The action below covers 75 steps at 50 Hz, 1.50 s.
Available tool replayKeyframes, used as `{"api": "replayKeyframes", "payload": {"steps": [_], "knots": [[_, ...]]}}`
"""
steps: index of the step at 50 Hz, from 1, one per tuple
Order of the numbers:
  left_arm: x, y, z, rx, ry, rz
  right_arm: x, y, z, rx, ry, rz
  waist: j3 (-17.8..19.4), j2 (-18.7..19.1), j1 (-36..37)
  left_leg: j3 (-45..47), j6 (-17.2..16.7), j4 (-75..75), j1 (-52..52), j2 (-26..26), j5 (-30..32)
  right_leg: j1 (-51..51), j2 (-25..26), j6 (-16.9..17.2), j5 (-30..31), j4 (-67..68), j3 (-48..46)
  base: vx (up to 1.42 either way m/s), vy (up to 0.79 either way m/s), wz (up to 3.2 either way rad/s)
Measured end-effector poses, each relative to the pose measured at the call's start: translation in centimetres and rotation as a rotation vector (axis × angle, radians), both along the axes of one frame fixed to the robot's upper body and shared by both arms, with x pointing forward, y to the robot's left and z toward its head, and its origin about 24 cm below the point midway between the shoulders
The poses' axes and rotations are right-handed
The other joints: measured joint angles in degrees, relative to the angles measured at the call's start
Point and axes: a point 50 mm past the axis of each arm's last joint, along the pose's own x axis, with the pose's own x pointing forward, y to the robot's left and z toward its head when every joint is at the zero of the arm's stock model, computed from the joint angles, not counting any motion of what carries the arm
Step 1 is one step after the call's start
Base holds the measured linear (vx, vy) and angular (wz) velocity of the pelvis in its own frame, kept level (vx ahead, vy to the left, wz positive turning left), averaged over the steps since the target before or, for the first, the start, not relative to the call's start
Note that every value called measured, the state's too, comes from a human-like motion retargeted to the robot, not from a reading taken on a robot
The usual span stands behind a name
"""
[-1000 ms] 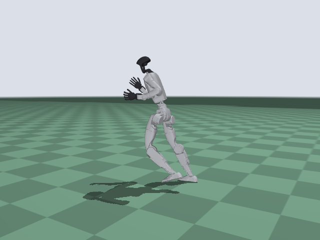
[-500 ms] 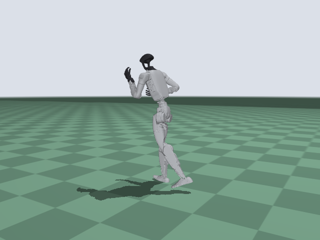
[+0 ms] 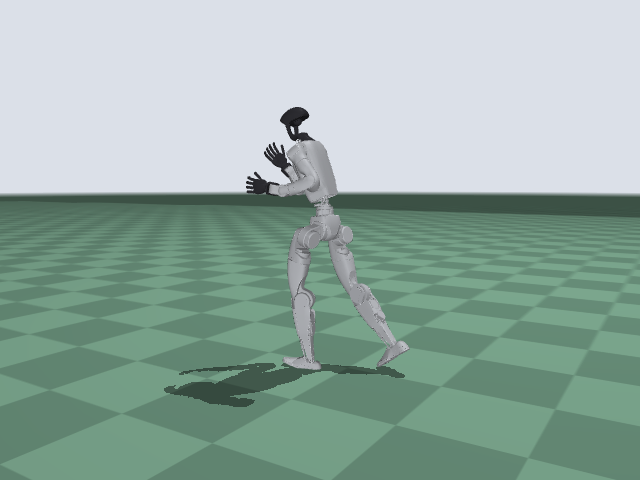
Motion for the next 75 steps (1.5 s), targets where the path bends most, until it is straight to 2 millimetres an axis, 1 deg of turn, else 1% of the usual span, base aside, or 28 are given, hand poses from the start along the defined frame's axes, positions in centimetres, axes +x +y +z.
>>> {"api": "replayKeyframes", "payload": {"steps": [3,7,10,13,17,20,25,27,28,30,32,33,35,37,40,42,45,47,51,55,57,60,62,65,67,70,73,75], "knots": [[4.1,-2.8,1.5,0.111,-0.114,0.000,1.8,0.2,-5.4,-0.194,0.221,-0.106,0.5,-0.5,-6.1,-3.0,3.4,14.4,-1.1,1.3,-11.2,-11.4,-2.1,-3.2,-10.3,29.0,-3.8,0.96,0.20,0.49],[7.3,-7.2,10.0,0.284,-0.504,0.016,0.7,-2.6,-12.1,-0.301,0.538,-0.184,-1.8,-1.7,-13.6,-3.6,-0.9,17.5,-0.8,0.5,-15.6,-27.6,-5.3,-7.0,-20.4,43.8,-6.5,0.94,0.12,0.67],[5.8,-9.5,15.6,0.180,-0.754,-0.016,-2.0,-5.5,-13.6,-0.304,0.675,-0.172,-4.6,1.8,-22.3,-6.9,-4.7,10.0,3.1,0.5,-10.7,-33.1,-3.5,-5.7,-20.3,32.0,-10.5,1.01,0.02,1.26],[4.5,-10.2,17.2,-0.047,-0.809,-0.133,-3.4,-8.1,-14.1,-0.300,0.802,-0.212,-6.5,4.6,-32.1,-11.0,-7.3,3.4,7.8,-0.4,-2.0,-31.9,-2.2,-1.0,-13.9,5.1,-13.5,1.09,-0.13,1.37],[4.3,-10.4,15.7,-0.135,-0.722,-0.237,-3.9,-9.2,-14.7,-0.317,0.880,-0.293,-7.1,3.8,-36.5,-15.4,-6.9,-1.7,16.7,-2.9,7.7,-31.2,-3.8,5.3,-9.4,-16.7,-17.2,1.15,-0.28,0.24],[4.5,-10.0,12.6,-0.039,-0.595,-0.261,-2.7,-7.8,-14.9,-0.320,0.833,-0.240,-6.0,1.8,-33.1,-16.2,-3.0,9.6,17.9,-4.9,8.7,-30.6,-5.1,4.8,-8.1,-16.0,-18.0,1.10,-0.26,-1.15],[3.9,-5.6,1.2,-0.064,-0.069,-0.064,2.4,-4.4,-12.3,-0.298,0.584,-0.289,-2.9,3.8,-21.6,-13.3,-0.1,50.0,2.0,-0.7,0.7,-31.0,-3.1,-3.1,-24.0,2.9,-12.8,1.04,-0.11,-1.26],[1.4,-3.2,-2.4,-0.026,0.093,0.020,3.7,-4.6,-9.9,-0.286,0.435,-0.483,-2.4,3.3,-15.3,-12.6,1.4,56.7,-4.2,0.2,-3.3,-29.7,-3.5,-2.0,-28.0,7.5,-11.7,1.12,-0.04,-0.67],[0.0,-1.7,-3.3,0.119,0.151,0.049,3.9,-5.0,-8.9,-0.265,0.373,-0.565,-2.5,2.5,-11.8,-11.9,2.1,57.5,-7.1,0.2,-5.0,-28.0,-4.0,-0.9,-28.7,7.6,-11.3,1.18,-0.02,-0.44],[-2.5,3.2,-3.7,0.545,0.280,0.308,3.9,-6.3,-7.3,-0.139,0.329,-0.711,-2.8,0.5,-4.2,-9.5,2.3,55.4,-12.3,0.9,-6.7,-23.4,-4.8,1.1,-27.2,4.5,-10.7,1.21,0.00,-0.36],[-3.1,2.8,-3.3,0.202,0.270,0.198,3.7,-6.2,-6.2,0.085,0.355,-0.670,-3.2,-3.0,2.6,-6.8,4.3,43.0,-14.8,-1.3,-6.9,-19.6,-6.6,3.2,-20.5,-0.5,-9.7,1.19,0.04,-0.35],[-3.7,4.9,-2.8,0.422,0.288,0.332,3.6,-6.2,-5.8,0.119,0.340,-0.688,-3.6,-4.2,5.4,-5.2,3.9,35.3,-15.1,-1.9,-6.0,-17.7,-7.1,4.1,-16.7,-2.5,-9.0,1.21,0.09,-0.48],[-3.8,4.5,-2.2,0.169,0.240,0.277,3.9,-5.1,-5.0,0.219,0.361,-0.590,-3.8,-6.8,10.1,-1.7,2.2,16.1,-13.5,-3.3,-3.6,-13.9,-7.6,5.5,-8.8,-5.9,-6.9,1.25,0.15,-0.61],[-3.2,4.1,-1.7,0.175,0.250,0.137,4.6,-3.4,-4.0,0.136,0.332,-0.460,-4.0,-7.0,12.5,0.0,-0.9,-0.5,-10.4,-4.1,-1.8,-8.8,-6.4,5.5,-3.0,-8.1,-3.9,1.26,0.21,-0.48],[-1.0,2.5,0.6,0.239,0.092,0.112,5.1,-0.3,-1.5,-0.015,0.204,-0.316,-3.9,-5.2,10.6,-1.8,-3.0,-7.4,-7.0,-4.8,3.0,-1.4,-4.0,3.0,1.5,-6.4,0.7,1.25,0.24,0.33],[1.4,0.4,3.9,0.290,-0.151,0.176,4.4,1.1,0.4,-0.113,0.054,-0.340,-4.0,-3.0,5.9,-4.4,-0.1,1.1,-5.7,-4.8,-0.4,-1.4,-4.1,1.1,-0.8,5.4,-1.9,1.21,0.24,1.06],[5.5,-3.4,11.4,0.352,-0.577,0.331,2.8,1.0,2.0,-0.187,-0.108,-0.420,-4.3,-2.0,-1.9,-7.1,3.4,16.9,-5.7,-4.6,-12.4,-10.0,-9.8,-2.0,-11.8,32.1,-9.4,1.15,0.15,0.82],[8.4,-5.8,16.3,0.444,-0.692,0.396,1.7,0.9,0.7,-0.234,-0.092,-0.388,-6.1,-1.6,-8.4,-7.4,2.0,18.3,-2.9,-4.5,-15.2,-18.3,-10.9,-3.1,-16.6,42.7,-8.2,1.11,0.08,0.41],[16.3,-7.6,23.1,0.747,-0.511,0.531,-0.9,0.2,-3.2,-0.428,-0.004,-0.303,-11.3,4.1,-25.7,-11.0,-2.7,8.5,5.1,-3.0,-10.1,-33.2,-3.7,0.1,-17.0,39.2,-3.4,1.13,0.05,0.69],[22.8,-3.5,24.2,1.258,-0.153,0.804,-1.8,-1.5,-5.6,-0.564,0.093,-0.308,-11.4,8.3,-42.9,-17.2,-5.3,-0.7,14.5,-1.3,2.0,-35.5,-2.4,3.6,-11.4,10.6,-8.3,1.20,-0.11,1.13],[23.6,-0.9,23.5,1.548,0.084,0.872,-1.3,-1.3,-5.5,-0.605,0.073,-0.306,-10.5,5.8,-48.9,-19.4,-5.2,-2.7,20.2,-2.4,7.0,-32.9,-4.4,5.5,-11.0,-3.2,-12.1,1.24,-0.27,0.65],[23.0,0.7,24.9,1.595,0.209,0.895,-1.0,-0.1,-3.3,-0.608,-0.104,-0.343,-10.8,0.5,-50.4,-20.1,-2.3,0.7,27.2,-5.3,10.2,-29.8,-6.4,6.7,-9.5,-11.0,-14.3,1.24,-0.30,-0.57],[21.7,-0.6,28.0,1.492,-0.031,0.926,-0.8,0.9,-0.2,-0.535,-0.309,-0.450,-10.8,-1.5,-45.8,-15.5,-0.6,13.8,26.2,-5.9,8.7,-28.3,-6.1,3.9,-10.5,-6.8,-11.5,1.18,-0.22,-1.74],[17.1,-3.0,31.7,1.270,-0.468,0.994,0.3,2.6,5.2,-0.416,-0.570,-0.695,-9.9,-0.3,-37.2,-8.0,1.7,39.5,16.0,-1.6,0.7,-29.8,-4.4,0.6,-20.2,5.7,-6.7,1.11,-0.06,-1.52],[14.3,-4.6,29.7,1.038,-0.701,0.893,3.3,3.9,7.8,-0.385,-0.580,-0.874,-11.5,0.8,-32.9,-7.0,3.2,49.5,6.1,0.8,-4.3,-29.9,-4.6,1.2,-22.8,8.1,-6.4,1.07,0.06,-0.50],[10.3,-6.0,22.4,0.749,-0.835,0.592,10.2,4.5,9.1,-0.479,-0.399,-1.131,-15.6,-0.7,-23.7,-6.1,3.8,48.2,-5.7,0.8,-7.1,-25.7,-6.1,2.6,-19.3,2.1,-6.1,1.09,0.08,-0.43],[7.4,-5.9,14.6,0.602,-0.673,0.235,17.4,3.8,7.3,-0.717,-0.110,-1.283,-16.5,-6.2,-10.2,-2.0,1.3,28.8,-8.1,-1.0,-4.9,-20.2,-8.2,3.3,-11.1,-4.2,-1.9,1.13,0.16,-1.33],[6.0,-5.3,10.2,0.436,-0.470,0.043,20.6,1.5,5.6,-0.904,0.077,-1.344,-14.8,-7.6,-1.4,-0.6,-1.7,11.1,-6.7,-1.7,-1.8,-15.8,-8.9,3.7,-5.6,-7.7,0.2,1.15,0.32,-1.27]]}}
